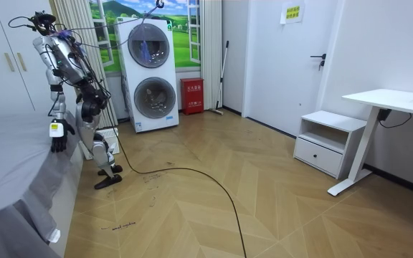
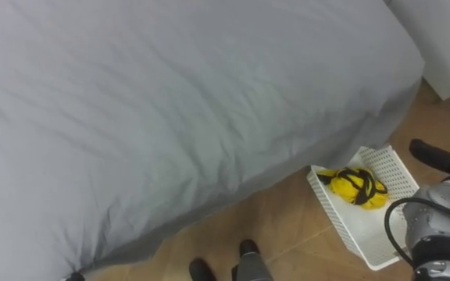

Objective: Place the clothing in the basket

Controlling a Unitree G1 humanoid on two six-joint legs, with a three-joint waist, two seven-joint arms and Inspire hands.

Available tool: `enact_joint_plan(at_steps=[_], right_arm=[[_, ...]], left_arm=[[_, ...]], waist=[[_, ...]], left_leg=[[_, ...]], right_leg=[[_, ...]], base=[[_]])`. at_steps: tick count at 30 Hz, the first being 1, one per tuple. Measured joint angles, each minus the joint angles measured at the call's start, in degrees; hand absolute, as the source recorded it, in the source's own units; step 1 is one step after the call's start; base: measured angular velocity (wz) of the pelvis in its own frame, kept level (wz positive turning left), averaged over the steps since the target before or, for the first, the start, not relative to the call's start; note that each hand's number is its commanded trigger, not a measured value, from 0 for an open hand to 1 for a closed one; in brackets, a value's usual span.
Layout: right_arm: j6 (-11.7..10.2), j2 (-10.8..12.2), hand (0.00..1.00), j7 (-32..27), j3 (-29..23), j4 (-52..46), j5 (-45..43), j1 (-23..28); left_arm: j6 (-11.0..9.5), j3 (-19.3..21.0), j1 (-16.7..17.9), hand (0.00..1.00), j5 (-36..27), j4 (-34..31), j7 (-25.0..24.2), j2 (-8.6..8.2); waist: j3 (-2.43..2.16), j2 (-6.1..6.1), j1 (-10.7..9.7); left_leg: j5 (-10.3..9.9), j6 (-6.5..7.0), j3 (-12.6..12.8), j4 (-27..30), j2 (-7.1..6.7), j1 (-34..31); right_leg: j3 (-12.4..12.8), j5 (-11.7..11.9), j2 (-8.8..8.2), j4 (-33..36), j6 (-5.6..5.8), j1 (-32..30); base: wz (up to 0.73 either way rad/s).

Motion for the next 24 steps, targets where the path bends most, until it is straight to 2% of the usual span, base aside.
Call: enact_joint_plan(at_steps=[3, 7, 9, 13, 15, 18, 22, 23, 24], right_arm=[[-0.4, 0.0, 0.0, -0.5, 0.0, -0.4, 0.0, 0.3], [-0.6, 0.4, 0.0, -0.2, -0.1, -2.5, 0.0, 3.2], [-1.5, 0.7, 0.0, 0.7, -0.1, -3.1, 0.5, 5.7], [-1.8, 3.5, 0.0, 2.6, -0.2, -4.0, 7.4, 11.1], [-2.1, 4.8, 0.0, 3.0, -0.1, -5.0, 10.1, 13.5], [-3.5, 8.3, 0.0, 4.6, -0.2, -3.9, 14.3, 16.5], [-3.4, 13.2, 0.0, 7.9, -0.1, -1.7, 21.5, 20.1], [-3.3, 13.7, 0.0, 8.3, -0.1, -1.0, 22.7, 20.2], [-3.2, 14.4, 0.0, 9.0, -0.2, 0.7, 25.0, 20.4]], left_arm=[[-0.1, 0.2, 0.2, 0.0, -0.7, -0.2, 0.5, 0.0], [-0.1, 0.3, 0.5, 0.0, -1.0, 0.8, 0.4, -0.01], [-0.2, 0.5, 1.3, 0.0, -0.9, 0.9, 0.3, 0.01], [-1.1, 1.7, 3.7, 0.0, -0.8, 0.6, -0.9, 0.1], [-1.5, 1.8, 5.0, 0.0, -0.1, 0.4, -1.2, 0.1], [-2.9, 2.3, 7.2, 0.0, 0.8, 0.2, -1.2, 0.1], [-3.4, 5.3, 10.3, 0.0, 5.0, -1.1, -1.2, -0.13], [-3.4, 6.1, 10.7, 0.0, 5.8, -1.4, -1.2, -0.18], [-3.4, 7.3, 11.5, 0.0, 6.5, -2.0, -1.1, -0.23]], waist=[[-0.03, -0.51, 0.1], [0.08, -1.1, -0.1], [0.01, -1.43, 0.0], [-0.29, -2.47, 0.0], [-0.35, -2.47, -0.2], [-0.85, -2.79, -0.1], [-1.51, -3.84, 0.2], [-1.49, -4.05, 0.2], [-1.68, -4.36, 0.0]], left_leg=[[0.0, 0.0, 0.0, 0.0, 0.04, 0.4], [0.0, -0.02, -0.8, -0.2, 0.26, 3.0], [0.0, -0.02, -0.9, -0.8, 0.41, 4.5], [0.0, -0.05, -1.2, -0.8, 1.02, 8.4], [0.0, -0.05, -1.9, -1.0, 1.16, 10.3], [0.0, -0.06, -3.2, -2.6, 1.31, 14.0], [-0.2, -0.26, -6.5, -3.6, 1.13, 19.4], [-0.2, -0.27, -7.3, -3.7, 1.04, 20.1], [-0.2, -0.29, -8.7, -3.9, 0.87, 20.9]], right_leg=[[0.3, 0.0, 0.18, 0.0, 0.05, 0.3], [-0.1, 0.1, 0.34, -1.4, 0.0, 3.8], [-0.6, 0.1, 0.44, -2.3, -0.01, 5.6], [-2.5, 0.4, 0.51, -5.7, -0.09, 11.6], [-3.6, 0.7, 0.49, -7.7, -0.04, 14.7], [-5.4, 1.1, 0.81, -11.1, 0.0, 20.0], [-8.4, 1.5, 0.81, -15.9, 0.12, 28.3], [-8.9, 1.5, 0.79, -16.6, 0.16, 29.4], [-10.3, 1.5, 0.67, -17.9, 0.22, 31.0]], base=[[-0.03], [0.01], [0.07], [0.11], [0.21], [0.27], [0.33], [0.47], [0.59]])
